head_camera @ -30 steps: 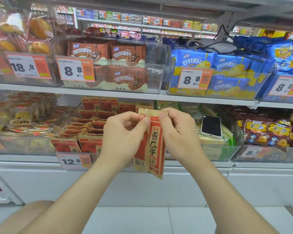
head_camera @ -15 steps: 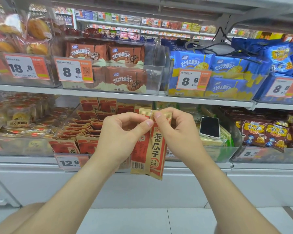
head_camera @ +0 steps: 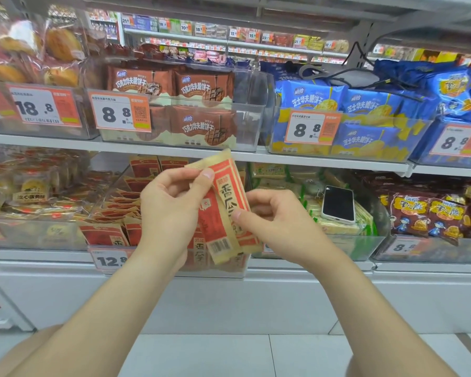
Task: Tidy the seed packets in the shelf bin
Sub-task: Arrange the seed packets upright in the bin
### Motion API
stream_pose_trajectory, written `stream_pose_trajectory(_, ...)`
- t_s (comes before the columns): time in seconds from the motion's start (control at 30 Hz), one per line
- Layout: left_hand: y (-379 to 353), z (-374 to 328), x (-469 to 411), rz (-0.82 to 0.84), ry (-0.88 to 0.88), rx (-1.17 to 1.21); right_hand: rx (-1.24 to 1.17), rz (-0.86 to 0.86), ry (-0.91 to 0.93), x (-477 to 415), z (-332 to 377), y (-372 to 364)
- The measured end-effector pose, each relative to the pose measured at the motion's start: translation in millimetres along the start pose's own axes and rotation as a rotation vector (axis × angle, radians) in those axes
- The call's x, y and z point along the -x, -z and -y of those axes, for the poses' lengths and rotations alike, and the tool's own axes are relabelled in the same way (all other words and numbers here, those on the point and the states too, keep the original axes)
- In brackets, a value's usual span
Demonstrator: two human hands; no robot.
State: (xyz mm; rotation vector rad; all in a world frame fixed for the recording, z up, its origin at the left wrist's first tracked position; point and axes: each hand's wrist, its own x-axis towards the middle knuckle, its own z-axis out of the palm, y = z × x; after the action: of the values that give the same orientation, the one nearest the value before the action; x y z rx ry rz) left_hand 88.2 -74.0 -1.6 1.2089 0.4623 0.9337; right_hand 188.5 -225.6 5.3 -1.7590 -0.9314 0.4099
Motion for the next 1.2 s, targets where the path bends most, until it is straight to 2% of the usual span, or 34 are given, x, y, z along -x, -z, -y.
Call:
stream_pose_trajectory(0.1, 6.2, 1.1, -6.0, 0.039, -0.008, -0.083, -0.055, -0.032, -0.01, -0.6, -0.8, -0.2)
stream_pose_trajectory(0.2, 9.3, 1.9, -5.7, 0.185, -0.018, -0.334, -0.157, -0.191, -0.018, -4.3, -0.8, -2.8)
stream_pose_trajectory(0.27, 8.6, 3.6, -1.3, 0.293, -0.026, -0.484, -0.129, -0.283, -0.018, -6.3, -2.1, -2.7)
stream_pose_trajectory(0.4, 8.7, 9.9, 4.3, 0.401, -0.007, -0.565, -0.054, -0.379, -0.027, -5.6, -3.7, -2.7)
stream_pose_trajectory(0.53, 6.7, 7.9, 6.2, 0.446, 0.082, -0.522, 0.017, -0.416, 0.019, -2.2, -1.7, -1.6)
stream_pose_trajectory(0.7, 3.1, 4.9, 7.3, 0.394, 0.124, -0.508, 0.122, -0.248, 0.032, 1.5, 0.1, 1.1)
stream_pose_trajectory(0.83, 0.8, 2.4, 7.8, 0.432, 0.177, -0.476, 0.168, -0.237, 0.102, -0.9, -3.4, -1.9)
stream_pose_trajectory(1.0, 3.9, -4.4, 7.5, 0.467, 0.249, -0.291, 0.06, -0.223, 0.04, 0.2, -0.4, 0.8)
stream_pose_trajectory(1.2, 7.1, -3.9, 6.1, 0.416, 0.211, -0.261, -0.101, -0.206, 0.004, 1.6, 3.0, -1.2)
